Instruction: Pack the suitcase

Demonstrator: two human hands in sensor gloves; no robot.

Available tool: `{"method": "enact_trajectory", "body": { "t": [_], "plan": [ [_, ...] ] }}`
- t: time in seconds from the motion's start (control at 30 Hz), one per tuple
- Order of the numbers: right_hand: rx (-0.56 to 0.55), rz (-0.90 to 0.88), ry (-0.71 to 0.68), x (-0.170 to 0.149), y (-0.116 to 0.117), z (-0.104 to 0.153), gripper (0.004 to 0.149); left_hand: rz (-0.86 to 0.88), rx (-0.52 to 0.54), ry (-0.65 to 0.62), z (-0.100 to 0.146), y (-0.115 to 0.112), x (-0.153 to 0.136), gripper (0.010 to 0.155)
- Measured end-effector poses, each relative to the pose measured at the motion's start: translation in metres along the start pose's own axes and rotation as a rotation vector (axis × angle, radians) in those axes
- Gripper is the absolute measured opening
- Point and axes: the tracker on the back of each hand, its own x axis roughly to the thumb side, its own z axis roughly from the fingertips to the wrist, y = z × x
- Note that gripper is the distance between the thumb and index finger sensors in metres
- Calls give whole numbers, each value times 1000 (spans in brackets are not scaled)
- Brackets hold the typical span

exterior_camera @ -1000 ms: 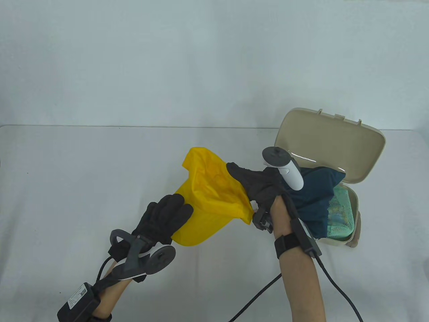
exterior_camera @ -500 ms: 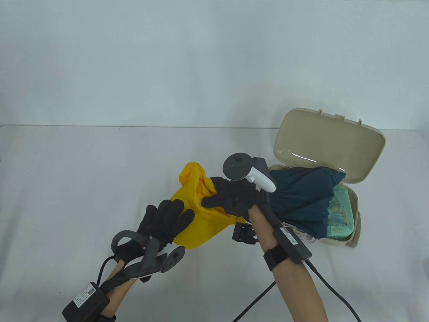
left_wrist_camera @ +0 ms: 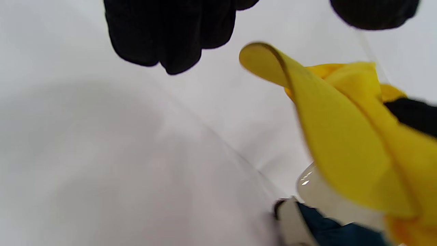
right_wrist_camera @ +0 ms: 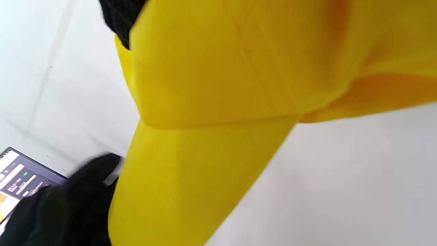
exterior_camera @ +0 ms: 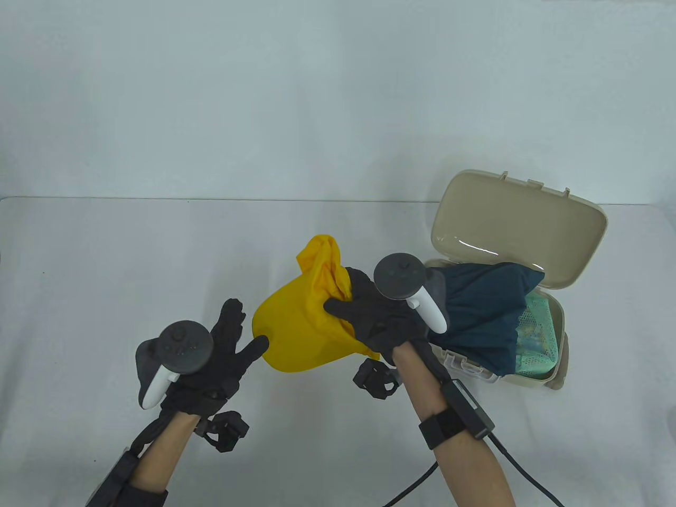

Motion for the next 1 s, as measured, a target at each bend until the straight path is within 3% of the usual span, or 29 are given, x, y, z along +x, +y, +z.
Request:
{"method": "enact_trajectory", "body": {
  "t": [0.07,0.2,0.37,0.47,0.6,0.73,0.77,0.83,1.0],
  "plan": [
    [-2,-10,-19,2,7,2,75,334,-90,83,-5,-5,-16,88],
    [9,-19,-26,2,19,4,76,654,-174,109,-10,-12,-32,71],
    [82,-19,-33,0,20,4,82,663,-134,102,-11,-7,-34,58],
    [86,46,-17,0,9,3,88,651,-112,86,-10,-1,-33,55],
    [3,66,34,-3,-18,2,96,651,-64,75,-8,10,-36,54],
    [-158,82,88,-3,-37,11,97,621,-17,72,-7,16,-38,54],
    [-201,131,89,-2,-37,13,96,605,-5,73,-7,16,-37,53],
    [-185,175,74,-1,-30,16,96,579,2,71,-7,15,-36,53],
    [31,137,11,4,8,10,109,565,-33,50,-8,8,-32,52]
  ]
}}
